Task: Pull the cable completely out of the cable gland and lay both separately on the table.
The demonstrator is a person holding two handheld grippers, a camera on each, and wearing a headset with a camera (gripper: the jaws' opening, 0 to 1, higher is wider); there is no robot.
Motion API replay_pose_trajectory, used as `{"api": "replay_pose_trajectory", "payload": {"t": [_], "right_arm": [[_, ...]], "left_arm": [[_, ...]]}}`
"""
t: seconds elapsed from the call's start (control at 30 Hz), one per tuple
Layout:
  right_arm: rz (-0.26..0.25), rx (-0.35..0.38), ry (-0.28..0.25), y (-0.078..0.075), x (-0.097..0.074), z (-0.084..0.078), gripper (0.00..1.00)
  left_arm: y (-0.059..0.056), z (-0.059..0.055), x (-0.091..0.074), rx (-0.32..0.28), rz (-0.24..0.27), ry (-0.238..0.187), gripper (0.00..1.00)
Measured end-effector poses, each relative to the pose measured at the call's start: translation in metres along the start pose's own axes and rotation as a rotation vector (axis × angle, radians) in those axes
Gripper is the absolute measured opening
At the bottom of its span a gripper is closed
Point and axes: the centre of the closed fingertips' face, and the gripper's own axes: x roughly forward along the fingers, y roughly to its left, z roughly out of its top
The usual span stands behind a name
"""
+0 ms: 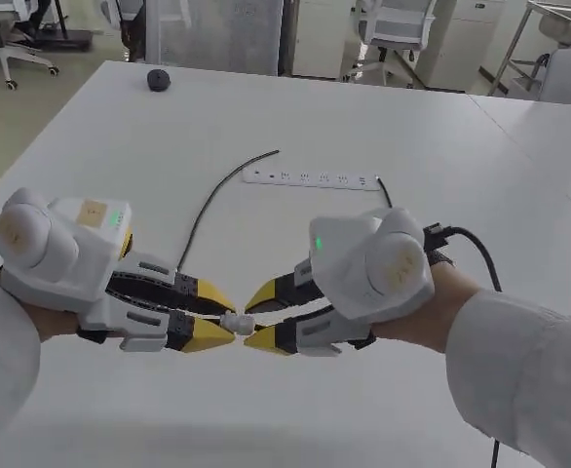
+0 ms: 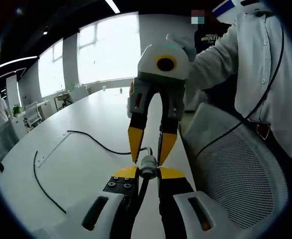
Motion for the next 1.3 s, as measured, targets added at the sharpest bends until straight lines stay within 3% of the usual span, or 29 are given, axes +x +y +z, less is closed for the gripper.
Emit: {"api": "replay_pose_trajectory", "payload": {"t": [0.2, 0.43, 0.77, 1.3], "right_arm": [[-0.002, 0.058, -0.021, -0.002, -0.001, -0.003, 0.13], [-0.012, 0.074, -0.028, -0.002, 0.0, -0.003, 0.06], [-0.018, 0.067, -0.036, -0.004, 0.006, 0.004, 0.0], [-0.028, 0.05, -0.031, -0.006, 0.008, 0.003, 0.0]], "left_arm": [[0.001, -0.002, -0.002, 0.0, 0.004, 0.011, 0.15], [0.006, -0.005, -0.007, 0.004, 0.01, 0.03, 0.15], [0.009, -0.005, -0.011, 0.011, 0.017, 0.055, 0.15], [0.011, -0.006, -0.011, 0.012, 0.026, 0.059, 0.15]]}}
